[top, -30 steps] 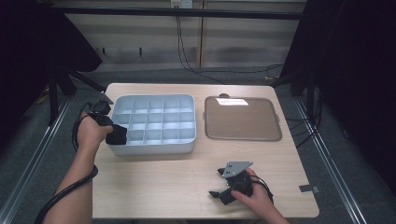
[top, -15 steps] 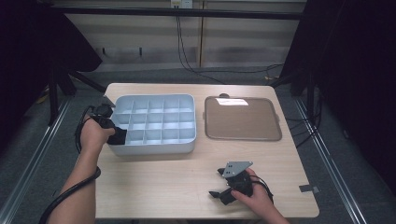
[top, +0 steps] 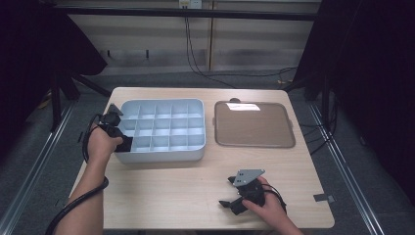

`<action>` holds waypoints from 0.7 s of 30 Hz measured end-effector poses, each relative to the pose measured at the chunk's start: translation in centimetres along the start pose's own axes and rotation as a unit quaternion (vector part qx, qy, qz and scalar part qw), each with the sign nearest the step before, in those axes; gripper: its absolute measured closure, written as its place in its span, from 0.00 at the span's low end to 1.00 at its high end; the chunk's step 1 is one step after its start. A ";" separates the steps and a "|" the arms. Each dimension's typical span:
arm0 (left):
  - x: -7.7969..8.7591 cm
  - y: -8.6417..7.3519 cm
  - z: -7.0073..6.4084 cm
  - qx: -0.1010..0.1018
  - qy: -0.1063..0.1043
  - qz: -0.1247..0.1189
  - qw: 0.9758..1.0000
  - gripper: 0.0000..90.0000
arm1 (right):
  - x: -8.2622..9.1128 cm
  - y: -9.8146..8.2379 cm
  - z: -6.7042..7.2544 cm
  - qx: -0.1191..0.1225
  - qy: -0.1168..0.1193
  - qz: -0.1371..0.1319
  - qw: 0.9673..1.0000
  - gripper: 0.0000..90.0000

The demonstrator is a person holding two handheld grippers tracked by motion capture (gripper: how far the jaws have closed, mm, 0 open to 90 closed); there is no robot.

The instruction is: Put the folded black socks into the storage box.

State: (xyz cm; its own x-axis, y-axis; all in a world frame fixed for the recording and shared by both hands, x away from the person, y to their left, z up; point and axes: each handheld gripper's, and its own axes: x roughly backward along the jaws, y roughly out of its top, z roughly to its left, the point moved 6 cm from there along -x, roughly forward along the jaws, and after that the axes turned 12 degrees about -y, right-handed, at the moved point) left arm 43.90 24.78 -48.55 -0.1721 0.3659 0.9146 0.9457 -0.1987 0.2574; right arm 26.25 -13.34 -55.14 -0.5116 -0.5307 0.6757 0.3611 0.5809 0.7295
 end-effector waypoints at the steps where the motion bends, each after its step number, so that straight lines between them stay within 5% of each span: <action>1: 0.0 0.0 0.0 0.000 0.000 0.000 1.000 1.00 | 0.0 0.0 0.0 0.000 0.000 0.000 1.000 0.15; 21: -1.1 -0.4 0.2 0.001 -0.003 0.001 1.000 1.00 | 0.0 0.0 0.0 -0.001 0.000 0.001 1.000 0.15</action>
State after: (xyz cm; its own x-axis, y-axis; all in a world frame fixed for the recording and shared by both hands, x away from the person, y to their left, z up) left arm 43.74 24.64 -49.78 -0.1692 0.3711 0.9130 0.9463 -0.1978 0.2558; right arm 26.22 -13.34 -55.14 -0.5104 -0.5301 0.6771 0.3630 0.5810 0.7285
